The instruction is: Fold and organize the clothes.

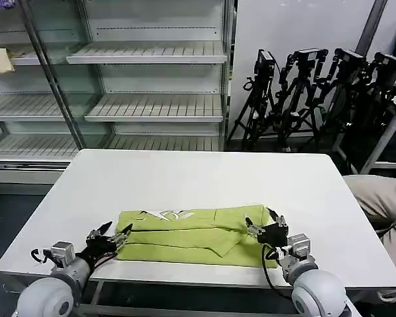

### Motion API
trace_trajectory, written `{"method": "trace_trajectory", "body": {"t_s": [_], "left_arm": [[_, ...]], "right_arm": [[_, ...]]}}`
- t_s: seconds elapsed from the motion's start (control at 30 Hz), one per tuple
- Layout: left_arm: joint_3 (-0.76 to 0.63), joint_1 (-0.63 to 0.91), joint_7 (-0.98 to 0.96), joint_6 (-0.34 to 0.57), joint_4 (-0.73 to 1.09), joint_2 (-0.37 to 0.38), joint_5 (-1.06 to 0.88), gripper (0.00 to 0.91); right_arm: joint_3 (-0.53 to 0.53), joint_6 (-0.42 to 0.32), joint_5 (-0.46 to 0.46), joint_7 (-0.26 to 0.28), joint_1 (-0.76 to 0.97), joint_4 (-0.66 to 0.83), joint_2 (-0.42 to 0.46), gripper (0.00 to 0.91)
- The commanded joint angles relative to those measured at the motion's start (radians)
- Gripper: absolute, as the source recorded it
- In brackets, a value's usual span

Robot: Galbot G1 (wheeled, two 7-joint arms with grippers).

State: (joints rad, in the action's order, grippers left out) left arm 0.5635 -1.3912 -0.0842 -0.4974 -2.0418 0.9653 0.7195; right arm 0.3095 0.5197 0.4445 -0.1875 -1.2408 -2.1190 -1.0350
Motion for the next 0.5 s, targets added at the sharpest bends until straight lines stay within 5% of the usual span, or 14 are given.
{"method": "trace_trajectory", "body": {"t_s": [0.03,0.13,0.2,0.23,0.27,0.3,0.5], "left_arm": [[-0.054,0.006,-0.173,-0.010,0.003,0.039,0.092,0.907],[-0.053,0.004,-0.187,-0.014,-0.004,0.037,0.099,0.907],[-0.054,-0.002,-0.198,-0.014,-0.013,0.037,0.114,0.554],[-0.054,-0.005,-0.201,-0.013,-0.016,0.037,0.116,0.242],[-0.056,-0.007,-0.203,-0.012,-0.017,0.038,0.116,0.242],[-0.059,-0.007,-0.205,-0.011,-0.016,0.039,0.116,0.030],[-0.066,0.009,-0.215,-0.008,0.013,0.048,0.114,0.010]], "right_arm": [[0.022,-0.003,-0.003,0.006,-0.026,-0.015,0.003,0.907],[0.020,-0.005,-0.003,0.006,-0.023,-0.011,0.002,0.907],[0.018,-0.006,-0.003,0.006,-0.020,-0.010,0.000,0.907],[0.017,-0.006,-0.003,0.006,-0.019,-0.008,0.000,0.907],[0.016,-0.006,-0.004,0.006,-0.018,-0.007,0.000,0.907],[0.015,-0.007,-0.006,0.006,-0.017,-0.005,-0.002,0.907],[0.010,-0.010,-0.010,0.007,-0.013,0.002,-0.006,0.907]]}}
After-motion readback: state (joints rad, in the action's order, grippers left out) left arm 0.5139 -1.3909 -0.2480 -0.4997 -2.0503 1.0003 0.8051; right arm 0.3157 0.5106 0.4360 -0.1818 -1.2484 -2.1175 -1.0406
